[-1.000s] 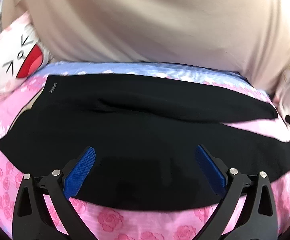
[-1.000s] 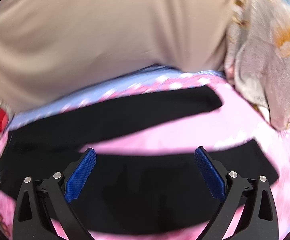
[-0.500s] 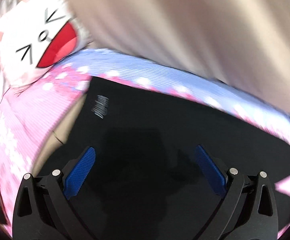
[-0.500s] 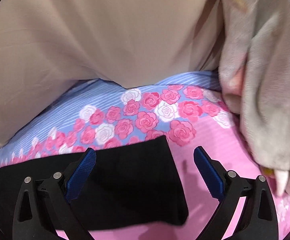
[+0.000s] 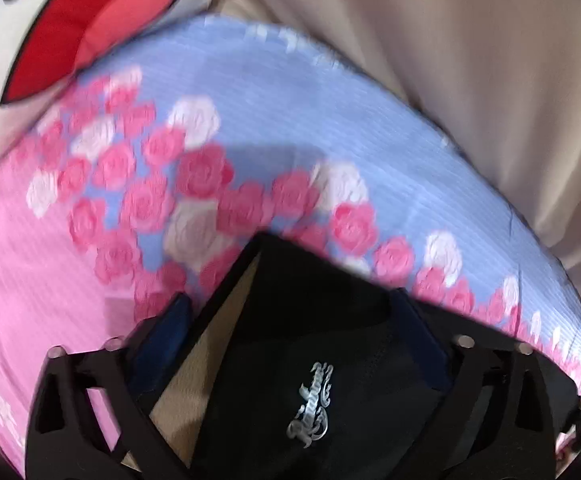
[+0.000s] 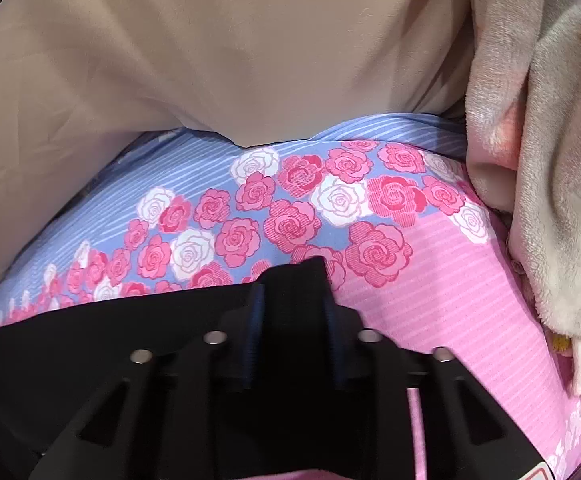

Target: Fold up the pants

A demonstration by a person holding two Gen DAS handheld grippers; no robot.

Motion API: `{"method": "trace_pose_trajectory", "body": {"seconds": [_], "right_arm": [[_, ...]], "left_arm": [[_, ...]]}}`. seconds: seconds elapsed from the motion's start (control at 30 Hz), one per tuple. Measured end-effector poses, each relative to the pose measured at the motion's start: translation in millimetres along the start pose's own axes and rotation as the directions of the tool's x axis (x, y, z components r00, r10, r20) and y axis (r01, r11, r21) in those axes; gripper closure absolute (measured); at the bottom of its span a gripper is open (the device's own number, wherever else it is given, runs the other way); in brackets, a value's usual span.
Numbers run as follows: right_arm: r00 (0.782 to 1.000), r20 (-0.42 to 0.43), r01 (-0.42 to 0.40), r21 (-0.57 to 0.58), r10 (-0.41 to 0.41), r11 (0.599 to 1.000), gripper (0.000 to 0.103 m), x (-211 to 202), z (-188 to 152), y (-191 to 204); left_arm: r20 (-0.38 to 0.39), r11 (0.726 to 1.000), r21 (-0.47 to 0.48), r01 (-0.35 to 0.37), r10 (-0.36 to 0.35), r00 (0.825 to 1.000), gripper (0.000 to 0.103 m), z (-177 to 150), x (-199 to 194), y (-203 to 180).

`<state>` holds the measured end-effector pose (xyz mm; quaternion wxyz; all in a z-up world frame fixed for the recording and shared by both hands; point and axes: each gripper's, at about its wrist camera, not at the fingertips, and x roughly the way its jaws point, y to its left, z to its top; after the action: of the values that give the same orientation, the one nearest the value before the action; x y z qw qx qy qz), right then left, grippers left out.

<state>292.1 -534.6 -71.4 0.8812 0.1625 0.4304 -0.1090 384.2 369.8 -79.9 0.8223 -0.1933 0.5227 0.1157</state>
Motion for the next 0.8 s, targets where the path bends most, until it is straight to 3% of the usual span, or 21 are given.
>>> {"method": "trace_pose_trajectory", "body": {"seconds": [0.03,0.1,0.17,0.23,0.33,0.43,0.5,0.53,0.63,0.67,0.77,0.8], "right_arm": [[1.0,0.005,-0.013,-0.002,0.013,1.0,0.095,-3,0,0],[0.999,0.042,-0.013,-0.016,0.013,1.0,0.095,-16,2,6],[0.995,0.09,-0.031,-0.027,0.034,0.999,0.096,-31,6,13],[0.989,0.131,-0.057,-0.031,0.061,0.998,0.096,-48,9,19],[0.979,0.184,-0.076,-0.062,0.086,0.995,0.096,-80,9,31],[0.968,0.222,-0.104,-0.073,0.118,0.992,0.096,-104,4,36],[0.955,0.255,-0.127,-0.105,0.15,0.986,0.096,-130,-5,39],[0.947,0.272,-0.139,-0.122,0.168,0.983,0.096,-145,-12,39],[0.925,0.311,-0.172,-0.167,0.218,0.971,0.096,-182,-34,34],[0.918,0.321,-0.178,-0.187,0.232,0.966,0.096,-195,-45,32],[0.925,0.309,-0.166,-0.196,0.221,0.967,0.096,-209,-72,20],[0.929,0.301,-0.163,-0.189,0.215,0.968,0.096,-208,-77,17]], "left_arm": [[0.018,1.0,-0.004,-0.013,0.013,1.0,0.054,1,-4,0],[0.058,0.999,-0.047,0.021,-0.019,0.998,0.077,4,-22,7],[0.088,0.988,-0.082,0.128,-0.121,0.989,0.081,5,-44,17],[0.132,0.981,-0.071,0.179,-0.169,0.977,0.095,-1,-71,19],[0.156,0.981,0.005,0.195,-0.193,0.969,0.095,-12,-107,15],[0.192,0.968,0.076,0.24,-0.251,0.949,0.096,-30,-146,8],[0.205,0.951,0.12,0.283,-0.303,0.931,0.097,-48,-174,6],[0.218,0.946,0.138,0.293,-0.317,0.923,0.103,-61,-187,7],[0.27,0.922,0.197,0.335,-0.379,0.885,0.103,-105,-233,25],[0.272,0.917,0.204,0.344,-0.39,0.88,0.103,-116,-242,30],[0.207,0.932,0.213,0.294,-0.338,0.918,0.1,-145,-245,41],[0.183,0.941,0.206,0.27,-0.308,0.934,0.09,-149,-236,42]]}}
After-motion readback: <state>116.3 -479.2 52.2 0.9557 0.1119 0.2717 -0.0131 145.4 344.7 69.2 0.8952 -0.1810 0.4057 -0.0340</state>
